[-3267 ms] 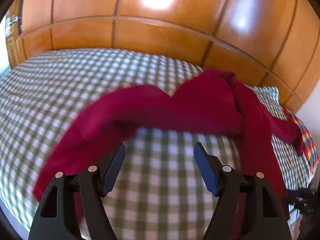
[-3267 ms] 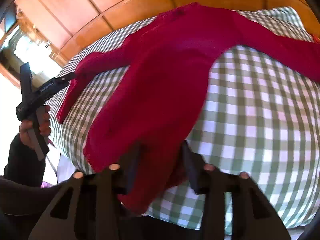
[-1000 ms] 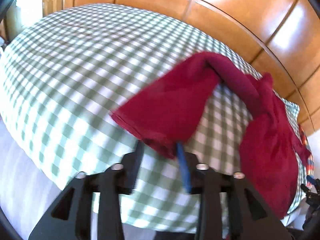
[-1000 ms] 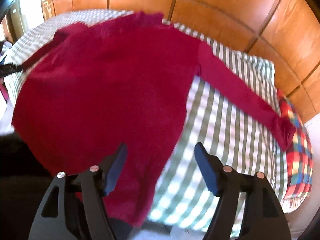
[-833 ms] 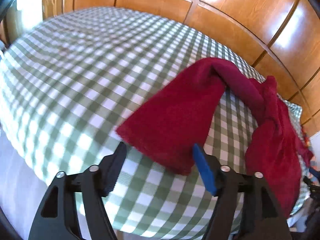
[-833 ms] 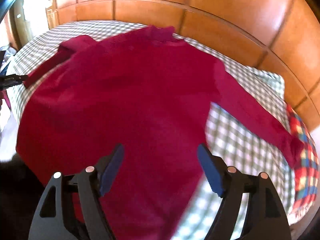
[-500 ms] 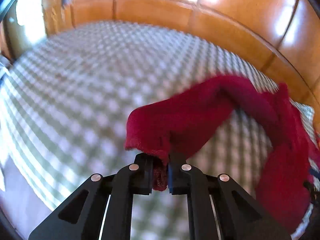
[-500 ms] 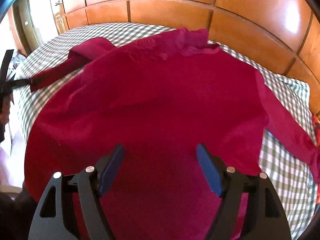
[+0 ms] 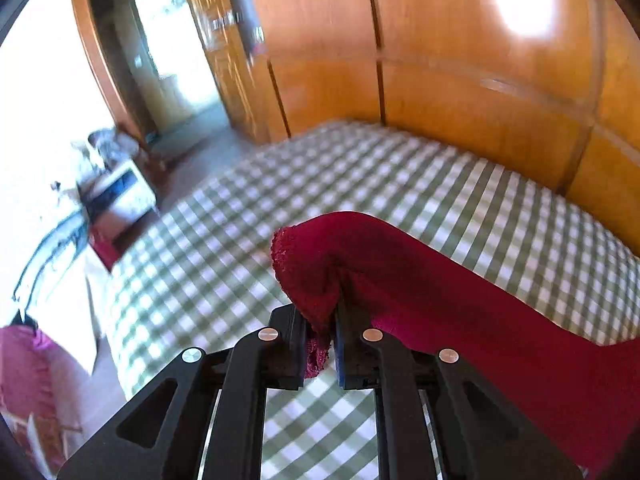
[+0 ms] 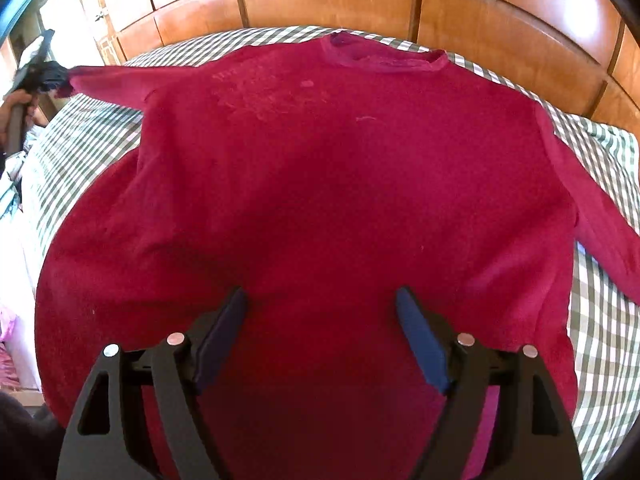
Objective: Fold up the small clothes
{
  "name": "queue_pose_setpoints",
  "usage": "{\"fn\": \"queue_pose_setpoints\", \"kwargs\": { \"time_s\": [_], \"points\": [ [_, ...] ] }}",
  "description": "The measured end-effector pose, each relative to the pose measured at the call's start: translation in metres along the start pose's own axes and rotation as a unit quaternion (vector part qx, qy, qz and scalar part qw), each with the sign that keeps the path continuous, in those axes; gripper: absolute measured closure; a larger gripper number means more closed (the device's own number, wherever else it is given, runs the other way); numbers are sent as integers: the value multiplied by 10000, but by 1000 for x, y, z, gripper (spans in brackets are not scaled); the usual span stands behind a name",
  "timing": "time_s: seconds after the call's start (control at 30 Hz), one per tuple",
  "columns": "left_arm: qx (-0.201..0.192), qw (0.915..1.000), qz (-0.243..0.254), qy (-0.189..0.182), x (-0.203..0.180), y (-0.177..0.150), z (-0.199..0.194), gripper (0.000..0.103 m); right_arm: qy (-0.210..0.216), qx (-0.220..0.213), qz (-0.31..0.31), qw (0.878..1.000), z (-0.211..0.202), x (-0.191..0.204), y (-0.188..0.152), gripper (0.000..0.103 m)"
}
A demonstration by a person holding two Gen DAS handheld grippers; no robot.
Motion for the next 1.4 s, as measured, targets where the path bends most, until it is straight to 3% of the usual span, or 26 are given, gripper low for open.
{"fn": "queue_pose_setpoints", "kwargs": {
  "time_s": [0.03, 0.1, 0.17, 0.2, 0.27, 0.37, 0.4, 0.43, 0.5, 0.53, 0.6, 0.67, 0.7, 0.73, 0.83, 0.9, 1.0, 1.07, 1.1, 1.13, 1.17, 1.2, 1.3, 1.4],
  "points": [
    [131, 9999, -27, -21, -4, -2, 6, 91, 18, 14, -9, 10000, -1, 0, -1, 25],
    [273, 9996, -67, -59, -9, -5, 9, 77, 168, 63, -4, 9998, -4, -2, 4, 25],
    [180, 9997, -159, 69, -5, -2, 5, 35, 308, -95, 49, 9995, -18, -11, 13, 25],
    [123, 9996, -196, 164, -3, 0, 5, 30, 283, -195, 65, 9994, -25, -17, 19, 25],
    [86, 9991, -294, 303, 7, 8, 6, 29, 202, -379, 216, 9988, -38, -39, 34, 25],
    [180, 9961, -848, 158, 24, 12, 5, 29, -201, -589, 397, 9973, -47, -82, 58, 26],
    [135, 9953, -954, -120, 22, 13, 2, 29, -340, -632, 452, 9964, -47, -98, 66, 26],
    [43, 9934, -938, -665, 7, 16, -6, 29, -435, -652, 507, 9956, -46, -111, 74, 26],
    [-153, 9884, -610, -1383, -25, 15, -26, 29, -611, -688, 579, 9941, -38, -139, 96, 26],
    [-302, 9821, -178, -1849, -57, 10, -44, 29, -660, -698, 589, 9936, -35, -150, 106, 26],
    [-450, 9667, 628, -2440, -111, -3, -71, 30, -684, -645, 546, 9941, -22, -171, 133, 27],
    [-508, 9396, 1477, -3047, -177, -27, -100, 30, -742, -528, 426, 9949, -9, -184, 157, 27],
    [-526, 9306, 1722, -3186, -197, -37, -109, 30, -753, -467, 342, 9955, -3, -188, 166, 27],
    [-542, 9144, 2112, -3411, -230, -52, -122, 30, -696, -371, 255, 9966, 4, -190, 174, 25],
    [-609, 8874, 2779, -3627, -297, -82, -138, 31, -734, -37, -108, 9972, 27, -197, 196, 21],
    [-495, 8769, 2947, -3765, -327, -92, -139, 31, -825, 105, -238, 9963, 41, -203, 204, 21],
    [-245, 8719, 3098, -3784, -365, -100, -129, 31, -906, 313, -378, 9947, 62, -212, 210, 24],
    [-241, 8708, 3231, -3699, -380, -107, -126, 35, -738, 432, -505, 9951, 71, -210, 207, 41],
    [-269, 8699, 3326, -3632, -384, -110, -124, 41, -609, 438, -564, 9956, 71, -207, 205, 58],
    [-421, 8730, 3451, -3421, -388, -112, -121, 57, -515, 421, -639, 9957, 70, -203, 204, 77],
    [-542, 8719, 3483, -3399, -390, -113, -123, 89, -522, 397, -759, 9950, 68, -199, 203, 84],
    [-458, 8658, 3450, -3596, -392, -116, -126, 98, -609, 378, -868, 9936, 67, -196, 201, 94],
    [-780, 8716, 3439, -3404, -396, -118, -134, 100, -897, 201, -973, 9910, 62, -196, 204, 96],
    [-913, 8914, 3068, -3208, -406, -103, -136, 100, -1409, -212, -644, 9877, 52, -217, 223, 97]
  ]
}}
Point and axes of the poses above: each gripper's, at about its wrist camera, not at the fingertips, and z roughly the way its jaws point, x to its left, y to its top, the point moved 7 cm from there along z, roughly the way its jaws point, and after that the axes turned 7 degrees about y, right-handed, at the moved point
